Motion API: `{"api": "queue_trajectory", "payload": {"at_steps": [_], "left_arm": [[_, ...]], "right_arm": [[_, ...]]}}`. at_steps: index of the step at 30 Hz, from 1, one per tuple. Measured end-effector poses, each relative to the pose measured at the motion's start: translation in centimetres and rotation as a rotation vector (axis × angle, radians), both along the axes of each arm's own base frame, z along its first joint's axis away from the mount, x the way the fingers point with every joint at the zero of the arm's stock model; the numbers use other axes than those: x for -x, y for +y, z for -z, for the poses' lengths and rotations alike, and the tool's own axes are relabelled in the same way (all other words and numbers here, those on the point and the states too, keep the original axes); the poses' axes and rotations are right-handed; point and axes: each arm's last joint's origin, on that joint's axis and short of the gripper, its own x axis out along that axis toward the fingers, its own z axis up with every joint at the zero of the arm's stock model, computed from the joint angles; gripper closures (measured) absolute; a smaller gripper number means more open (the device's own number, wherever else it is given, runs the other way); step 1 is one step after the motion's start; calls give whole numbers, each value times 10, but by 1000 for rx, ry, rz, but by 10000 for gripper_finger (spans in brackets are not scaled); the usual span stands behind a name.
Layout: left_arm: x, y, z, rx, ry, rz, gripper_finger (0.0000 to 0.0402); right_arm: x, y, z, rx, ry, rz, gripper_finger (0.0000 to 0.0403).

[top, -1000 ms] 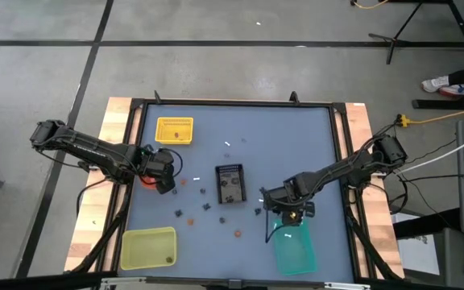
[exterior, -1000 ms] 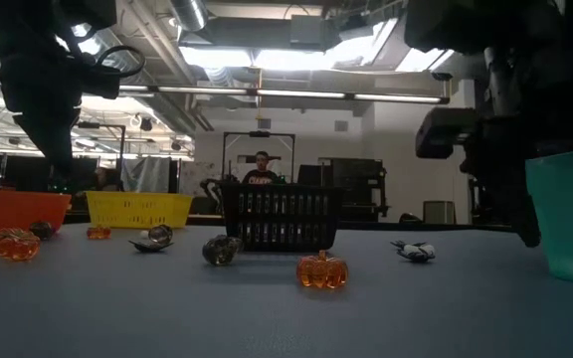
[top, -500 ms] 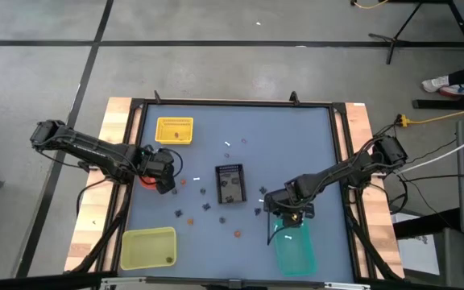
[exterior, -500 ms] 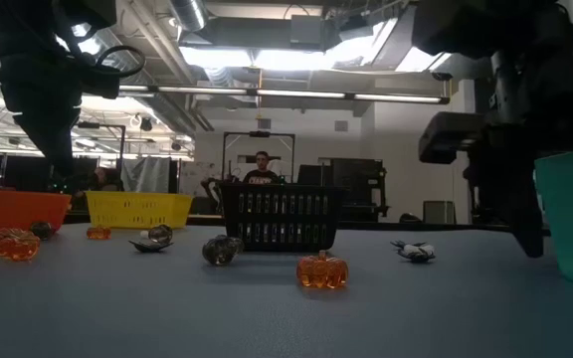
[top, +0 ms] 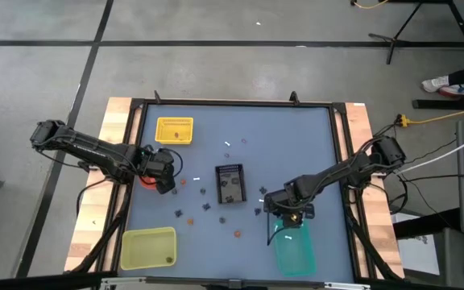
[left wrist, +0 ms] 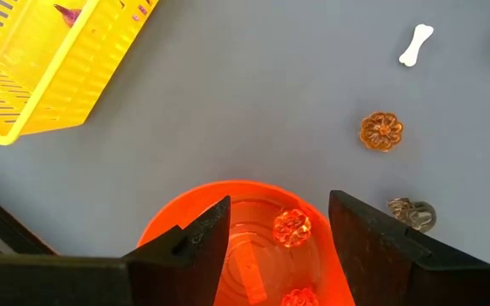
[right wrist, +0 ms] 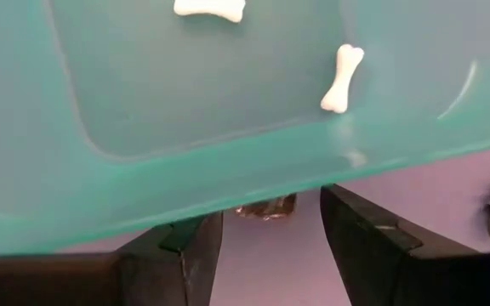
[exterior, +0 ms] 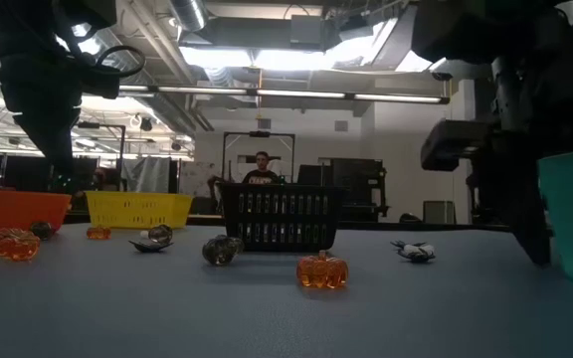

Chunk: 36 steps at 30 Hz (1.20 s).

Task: Sort Halloween decoration
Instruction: Put the black skull toy into the bottom yellow bin

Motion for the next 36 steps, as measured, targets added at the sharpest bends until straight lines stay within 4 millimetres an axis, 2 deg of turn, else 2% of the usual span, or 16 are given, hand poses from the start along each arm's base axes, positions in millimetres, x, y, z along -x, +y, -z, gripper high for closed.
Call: {"api": "queue_trajectory", "payload": {"at_steps": [4, 15, 23, 36], "left_arm": [[0, 0, 0, 1, -2, 0, 218], [0, 0, 0, 0, -3, 0, 218], [0, 0, 0, 0, -2, 0, 218], [0, 0, 0, 1, -3, 0, 218]], "right_arm": [[0, 0, 1, -8, 7, 0, 227], [0, 0, 1, -5, 9, 1, 314], [0, -1, 1, 3, 12, 20, 304], [0, -1, 1, 8, 21, 58, 312]]}}
